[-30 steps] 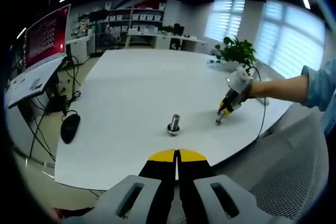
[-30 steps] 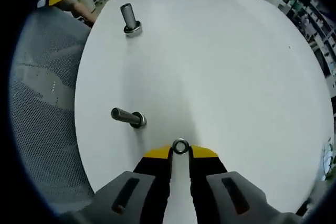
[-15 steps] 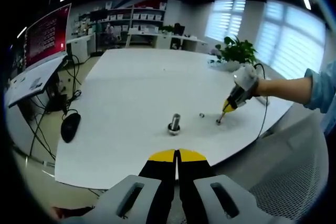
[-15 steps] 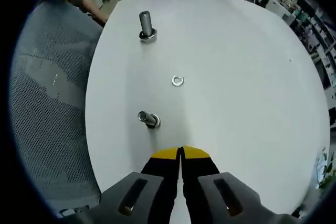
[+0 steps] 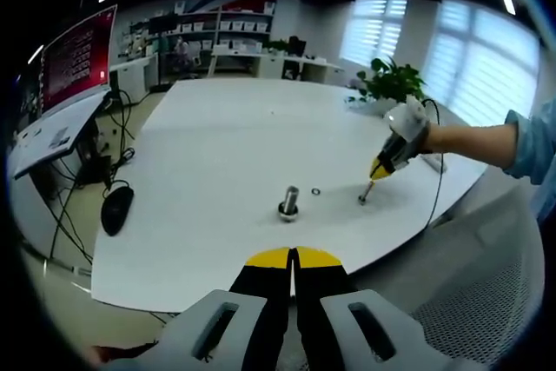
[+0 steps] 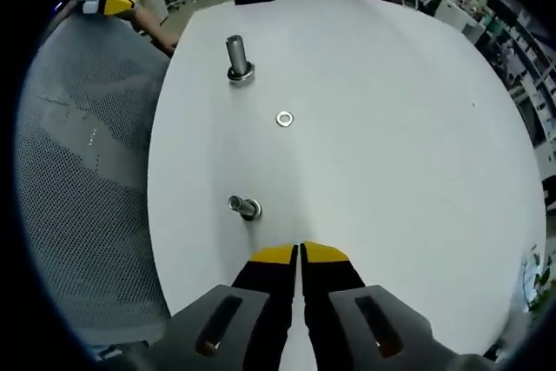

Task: Place the washer onto the threaded stud by aligning its center hole with the stud, sliding it down to the base, and recovering from edge contact or off-axis alignment until the washer reaches the visible bottom stop.

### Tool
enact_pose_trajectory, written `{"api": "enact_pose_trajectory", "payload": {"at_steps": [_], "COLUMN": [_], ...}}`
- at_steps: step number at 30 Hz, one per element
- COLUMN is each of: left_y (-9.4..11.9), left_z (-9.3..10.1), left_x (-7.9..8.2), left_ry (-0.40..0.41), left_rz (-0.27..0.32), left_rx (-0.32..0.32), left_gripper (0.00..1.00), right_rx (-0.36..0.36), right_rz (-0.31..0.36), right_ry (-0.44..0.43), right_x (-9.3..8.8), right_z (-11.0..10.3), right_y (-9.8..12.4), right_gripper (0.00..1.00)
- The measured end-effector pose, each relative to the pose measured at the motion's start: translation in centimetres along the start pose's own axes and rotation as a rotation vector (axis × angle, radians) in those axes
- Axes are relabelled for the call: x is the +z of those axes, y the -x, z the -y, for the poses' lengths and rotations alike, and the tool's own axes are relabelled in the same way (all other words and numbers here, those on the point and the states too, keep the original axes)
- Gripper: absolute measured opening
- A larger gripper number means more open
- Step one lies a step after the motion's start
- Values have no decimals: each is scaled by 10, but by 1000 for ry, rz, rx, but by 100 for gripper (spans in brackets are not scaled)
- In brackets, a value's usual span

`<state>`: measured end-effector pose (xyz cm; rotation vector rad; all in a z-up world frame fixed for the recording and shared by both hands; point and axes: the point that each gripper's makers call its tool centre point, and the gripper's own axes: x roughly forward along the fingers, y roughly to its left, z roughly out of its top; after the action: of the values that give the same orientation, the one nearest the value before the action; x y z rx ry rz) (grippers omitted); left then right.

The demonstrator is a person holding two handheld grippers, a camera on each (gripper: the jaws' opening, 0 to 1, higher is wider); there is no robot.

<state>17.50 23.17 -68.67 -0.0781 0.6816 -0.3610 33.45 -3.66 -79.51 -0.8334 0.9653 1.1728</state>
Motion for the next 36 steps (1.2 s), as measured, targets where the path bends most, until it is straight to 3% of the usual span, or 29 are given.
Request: {"api": "enact_pose_trajectory", "payload": {"at_steps": [8,14,17,23,28,32,36], "left_y": [0,-3,-5,-5,-4,-4,-4], "left_z": [0,-1,-1,-2,-3,-3,-3], "left_x": [0,-8,-18,-24,-22,-19,-19], "left_ry": [4,25,21,28,32,34,36], "left_rz": [2,-44,-107,-140,-125,-112,-108], "left_rx": [0,3,2,8,10,11,12], "left_gripper": [0,0,0,0,0,0,0], "right_rx": [-15,8,38,68,70,61,71], "right_rz": [63,89,71,-37,-65,-108,-106], "right_ry": [45,106,143,217,221,233,204], "right_x": [44,90,105,108,106,101,101], "right_z": [3,-8,-17,-24,-26,-22,-18], "right_y": [17,11,1,-37,-69,-80,-88], "right_gripper": [8,11,11,13,17,19,21]}}
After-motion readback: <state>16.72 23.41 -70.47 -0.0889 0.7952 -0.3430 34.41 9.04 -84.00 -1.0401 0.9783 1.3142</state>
